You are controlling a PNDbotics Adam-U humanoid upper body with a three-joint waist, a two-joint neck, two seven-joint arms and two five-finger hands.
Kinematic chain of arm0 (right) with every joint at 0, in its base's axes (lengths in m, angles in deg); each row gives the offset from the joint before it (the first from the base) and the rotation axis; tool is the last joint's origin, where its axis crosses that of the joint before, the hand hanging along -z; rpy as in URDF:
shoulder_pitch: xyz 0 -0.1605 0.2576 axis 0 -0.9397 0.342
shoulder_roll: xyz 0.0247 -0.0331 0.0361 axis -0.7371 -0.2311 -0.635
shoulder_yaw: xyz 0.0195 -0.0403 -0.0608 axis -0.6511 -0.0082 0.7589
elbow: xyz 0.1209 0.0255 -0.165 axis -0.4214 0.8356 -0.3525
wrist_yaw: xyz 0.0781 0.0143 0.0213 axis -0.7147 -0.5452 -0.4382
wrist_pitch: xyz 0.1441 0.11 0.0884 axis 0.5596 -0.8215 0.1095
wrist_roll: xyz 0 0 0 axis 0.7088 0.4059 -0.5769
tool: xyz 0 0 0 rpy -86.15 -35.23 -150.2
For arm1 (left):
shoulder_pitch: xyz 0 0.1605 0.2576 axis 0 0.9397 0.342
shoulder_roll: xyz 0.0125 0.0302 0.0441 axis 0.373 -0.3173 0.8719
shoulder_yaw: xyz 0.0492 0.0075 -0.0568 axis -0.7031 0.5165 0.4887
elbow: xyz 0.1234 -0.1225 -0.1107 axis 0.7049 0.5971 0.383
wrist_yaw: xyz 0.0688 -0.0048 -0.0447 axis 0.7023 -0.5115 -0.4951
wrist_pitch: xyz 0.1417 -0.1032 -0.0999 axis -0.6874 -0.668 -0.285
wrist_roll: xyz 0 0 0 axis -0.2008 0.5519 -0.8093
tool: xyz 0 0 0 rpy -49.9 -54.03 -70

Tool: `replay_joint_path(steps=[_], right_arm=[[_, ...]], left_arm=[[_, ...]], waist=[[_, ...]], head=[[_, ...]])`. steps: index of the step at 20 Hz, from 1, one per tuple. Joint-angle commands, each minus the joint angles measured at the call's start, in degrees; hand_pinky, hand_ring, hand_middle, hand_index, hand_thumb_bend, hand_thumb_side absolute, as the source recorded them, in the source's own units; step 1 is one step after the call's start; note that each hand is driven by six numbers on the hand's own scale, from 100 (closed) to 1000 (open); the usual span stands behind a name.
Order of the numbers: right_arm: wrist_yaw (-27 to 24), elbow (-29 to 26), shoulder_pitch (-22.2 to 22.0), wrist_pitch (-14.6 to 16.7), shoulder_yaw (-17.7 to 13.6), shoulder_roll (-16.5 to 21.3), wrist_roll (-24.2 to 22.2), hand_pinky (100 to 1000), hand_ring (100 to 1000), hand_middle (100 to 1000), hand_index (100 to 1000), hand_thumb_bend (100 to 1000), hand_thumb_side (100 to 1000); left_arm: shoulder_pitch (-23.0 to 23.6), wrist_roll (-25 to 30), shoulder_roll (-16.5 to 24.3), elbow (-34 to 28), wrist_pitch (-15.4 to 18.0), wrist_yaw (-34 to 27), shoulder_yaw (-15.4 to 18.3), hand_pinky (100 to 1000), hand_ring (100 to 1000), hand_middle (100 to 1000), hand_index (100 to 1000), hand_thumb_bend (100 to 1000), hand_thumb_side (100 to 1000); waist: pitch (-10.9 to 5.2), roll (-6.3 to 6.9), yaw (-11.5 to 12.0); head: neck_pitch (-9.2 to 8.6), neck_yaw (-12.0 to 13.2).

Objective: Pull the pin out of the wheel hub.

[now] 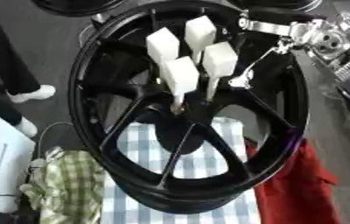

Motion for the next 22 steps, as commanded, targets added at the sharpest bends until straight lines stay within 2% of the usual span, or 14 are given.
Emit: replay_joint_path(steps=[1,13,18,20,22], right_arm=[[-1.6,-1.4,0.7,-0.8,-0.6,1.3,0.3,735,582,598,706,380,225],[-3.1,-3.4,0.8,-1.5,-1.3,2.0,0.2,739,596,619,729,440,242],[-2.8,-3.0,0.9,-1.4,-1.3,2.0,-0.2,732,585,604,714,374,188],[-3.0,-2.7,0.9,-1.5,-1.4,1.8,0.1,724,566,585,694,306,133],[-3.8,-2.4,0.9,-1.8,-1.4,1.6,0.6,718,546,567,674,253,126]], left_arm=[[-0.7,0.1,1.0,-0.5,0.0,0.2,0.4,759,869,823,816,415,778],[-0.9,0.4,1.1,-0.4,0.0,0.4,0.3,760,870,822,814,409,781],[-0.9,0.4,1.0,-0.4,-0.1,0.5,0.3,760,871,819,811,407,781],[-0.8,0.3,1.0,-0.3,-0.1,0.5,0.4,761,871,821,811,406,782],[-0.7,0.3,1.0,-0.3,-0.1,0.5,0.4,761,872,822,810,406,782]], waist=[[-0.83,0.26,0.0],[-0.75,0.18,-0.2],[-0.77,0.19,-0.2],[-0.76,0.20,-0.1],[-0.75,0.21,-0.1]], head=[[-0.09,0.1],[-0.09,0.4],[-0.09,0.3],[-0.09,0.3],[-0.09,0.2]])
